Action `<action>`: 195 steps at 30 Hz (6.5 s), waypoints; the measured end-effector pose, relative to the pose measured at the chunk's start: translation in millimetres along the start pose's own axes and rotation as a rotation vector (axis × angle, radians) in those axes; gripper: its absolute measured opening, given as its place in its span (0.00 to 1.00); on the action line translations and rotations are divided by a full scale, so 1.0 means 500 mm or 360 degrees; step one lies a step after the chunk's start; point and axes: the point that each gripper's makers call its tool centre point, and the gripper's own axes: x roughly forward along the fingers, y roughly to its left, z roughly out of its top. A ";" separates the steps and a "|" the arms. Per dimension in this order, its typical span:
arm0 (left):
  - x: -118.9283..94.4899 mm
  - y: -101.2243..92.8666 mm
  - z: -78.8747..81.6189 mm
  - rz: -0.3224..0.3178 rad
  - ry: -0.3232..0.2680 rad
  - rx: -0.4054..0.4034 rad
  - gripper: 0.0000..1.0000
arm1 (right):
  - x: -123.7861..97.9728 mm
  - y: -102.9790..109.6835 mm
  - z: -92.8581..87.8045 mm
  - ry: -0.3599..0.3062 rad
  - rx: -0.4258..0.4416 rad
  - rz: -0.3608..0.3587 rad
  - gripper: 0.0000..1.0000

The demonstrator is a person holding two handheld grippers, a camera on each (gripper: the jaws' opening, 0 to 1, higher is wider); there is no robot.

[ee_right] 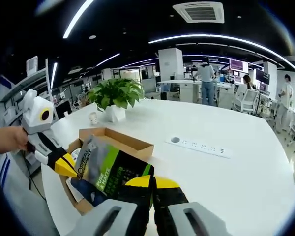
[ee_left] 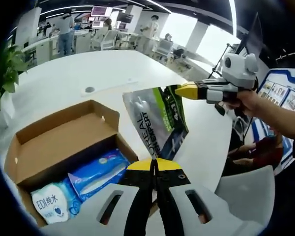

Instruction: Operate the shoe box by opening the lid, removing the specified soft item, and placing it in the target area until the item is outside and the box remains undamaged.

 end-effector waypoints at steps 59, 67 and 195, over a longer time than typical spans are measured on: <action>0.316 -0.025 -0.124 0.0148 0.0633 0.0320 0.01 | 0.039 -0.190 -0.284 0.0227 0.0118 -0.0192 0.00; 0.318 -0.019 -0.129 0.0153 0.0653 0.0289 0.01 | 0.045 -0.193 -0.295 0.0237 0.0113 -0.0232 0.00; -0.223 0.285 -0.147 0.0454 0.0073 0.0181 0.41 | 0.092 0.010 -0.151 0.0350 -0.0158 -0.0074 0.33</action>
